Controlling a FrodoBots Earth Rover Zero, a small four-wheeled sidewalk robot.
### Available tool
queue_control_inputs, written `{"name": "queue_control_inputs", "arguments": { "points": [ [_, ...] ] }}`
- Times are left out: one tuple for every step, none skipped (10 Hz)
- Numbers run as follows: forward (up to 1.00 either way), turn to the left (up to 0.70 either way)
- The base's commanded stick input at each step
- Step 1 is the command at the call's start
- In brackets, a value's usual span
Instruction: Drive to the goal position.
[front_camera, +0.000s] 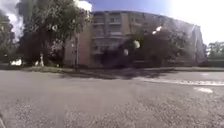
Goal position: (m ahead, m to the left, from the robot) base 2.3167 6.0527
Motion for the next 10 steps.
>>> {"name": "queue_control_inputs", "arguments": {
  "points": [
    [0.70,0.00],
    [0.70,0.00],
    [0.70,0.00],
    [0.70,0.00],
    [0.17,0.00],
    [0.00,0.17],
    [0.00,0.50],
    [0.00,0.70],
    [0.00,0.70],
    [0.00,0.70]
  ]
}}
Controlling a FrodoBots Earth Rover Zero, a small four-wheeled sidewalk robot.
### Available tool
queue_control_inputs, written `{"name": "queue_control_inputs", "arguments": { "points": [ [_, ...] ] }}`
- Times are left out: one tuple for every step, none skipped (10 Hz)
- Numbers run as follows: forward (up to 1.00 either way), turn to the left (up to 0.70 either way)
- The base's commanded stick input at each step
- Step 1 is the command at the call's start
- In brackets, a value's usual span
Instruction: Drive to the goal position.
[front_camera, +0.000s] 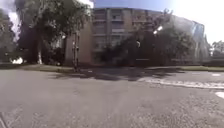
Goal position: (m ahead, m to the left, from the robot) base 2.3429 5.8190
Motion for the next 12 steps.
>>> {"name": "queue_control_inputs", "arguments": {
  "points": [
    [0.00,0.70],
    [0.00,0.70],
    [0.00,0.70],
    [0.00,0.70],
    [0.00,0.70],
    [0.00,0.70],
    [0.00,0.70],
    [0.00,0.70],
    [0.00,0.70],
    [0.00,0.70],
    [0.00,0.70],
    [0.00,0.70]
  ]
}}
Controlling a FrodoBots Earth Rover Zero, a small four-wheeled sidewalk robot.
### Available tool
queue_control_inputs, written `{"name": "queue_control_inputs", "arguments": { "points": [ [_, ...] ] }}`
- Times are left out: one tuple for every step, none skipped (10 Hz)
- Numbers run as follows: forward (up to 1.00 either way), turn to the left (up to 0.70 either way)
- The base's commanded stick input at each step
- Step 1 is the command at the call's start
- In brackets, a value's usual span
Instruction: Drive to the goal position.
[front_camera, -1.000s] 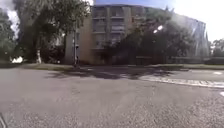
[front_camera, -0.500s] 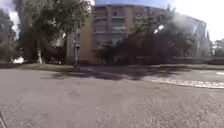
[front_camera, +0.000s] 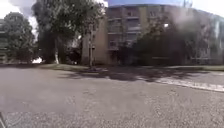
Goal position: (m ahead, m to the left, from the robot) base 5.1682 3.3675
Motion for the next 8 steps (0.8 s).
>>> {"name": "queue_control_inputs", "arguments": {
  "points": [
    [0.00,0.70],
    [0.00,0.70],
    [0.00,0.32],
    [0.00,0.00],
    [0.24,0.00],
    [0.65,0.00],
    [0.70,0.00],
    [0.70,0.00]
  ]
}}
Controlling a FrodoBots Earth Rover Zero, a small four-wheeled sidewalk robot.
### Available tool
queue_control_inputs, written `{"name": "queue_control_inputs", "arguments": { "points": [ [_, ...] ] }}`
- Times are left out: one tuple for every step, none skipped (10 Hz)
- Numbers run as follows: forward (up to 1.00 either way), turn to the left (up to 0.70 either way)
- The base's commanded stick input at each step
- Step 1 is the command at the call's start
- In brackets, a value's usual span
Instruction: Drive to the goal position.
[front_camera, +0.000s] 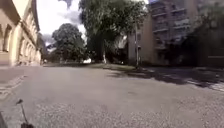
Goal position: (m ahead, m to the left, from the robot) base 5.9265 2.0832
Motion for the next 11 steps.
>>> {"name": "queue_control_inputs", "arguments": {
  "points": [
    [0.70,0.00],
    [0.70,0.00],
    [0.70,0.00],
    [0.70,0.00],
    [0.70,0.00],
    [0.70,0.00],
    [0.70,0.00],
    [0.70,0.00],
    [0.70,0.00],
    [0.70,0.34],
    [0.70,0.35]
  ]
}}
